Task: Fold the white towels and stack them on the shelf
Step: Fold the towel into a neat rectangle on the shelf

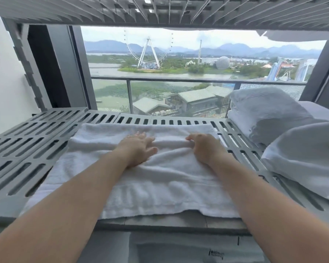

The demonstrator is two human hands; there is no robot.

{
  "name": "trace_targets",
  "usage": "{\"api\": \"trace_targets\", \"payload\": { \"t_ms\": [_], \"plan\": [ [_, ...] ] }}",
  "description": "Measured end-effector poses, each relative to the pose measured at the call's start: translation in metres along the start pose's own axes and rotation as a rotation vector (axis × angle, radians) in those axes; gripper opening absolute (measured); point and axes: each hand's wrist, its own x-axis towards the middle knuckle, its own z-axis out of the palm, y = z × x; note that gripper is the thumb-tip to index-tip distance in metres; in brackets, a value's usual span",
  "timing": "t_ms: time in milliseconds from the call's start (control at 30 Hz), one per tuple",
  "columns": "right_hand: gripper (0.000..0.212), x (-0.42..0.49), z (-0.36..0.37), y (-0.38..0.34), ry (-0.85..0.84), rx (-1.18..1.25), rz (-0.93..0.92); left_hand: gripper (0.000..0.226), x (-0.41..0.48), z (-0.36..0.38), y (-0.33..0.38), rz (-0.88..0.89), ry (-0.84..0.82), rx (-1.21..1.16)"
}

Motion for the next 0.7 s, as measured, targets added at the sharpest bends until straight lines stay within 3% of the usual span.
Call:
{"api": "trace_targets", "payload": {
  "t_ms": [133,267,367,467,700],
  "plan": [
    [0.043,-0.001,-0.003,0.004,0.114,-0.058,-0.034,0.042,-0.011,-0.001,0.010,-0.104,0.127,0.014],
    [0.042,-0.008,-0.010,0.007,0.391,-0.035,-0.124,0.046,-0.017,0.002,0.019,-0.186,0.134,-0.018],
    [0.039,-0.013,-0.009,0.007,0.284,-0.063,-0.102,0.041,-0.023,0.001,0.022,-0.210,0.185,-0.030],
    [0.041,-0.020,-0.003,0.015,0.128,-0.046,-0.026,0.023,-0.027,0.003,0.021,-0.278,0.382,0.012],
    [0.047,-0.021,0.005,0.023,0.135,0.044,0.031,0.024,-0.046,-0.009,-0.014,-0.457,0.415,0.160]
  ]
}}
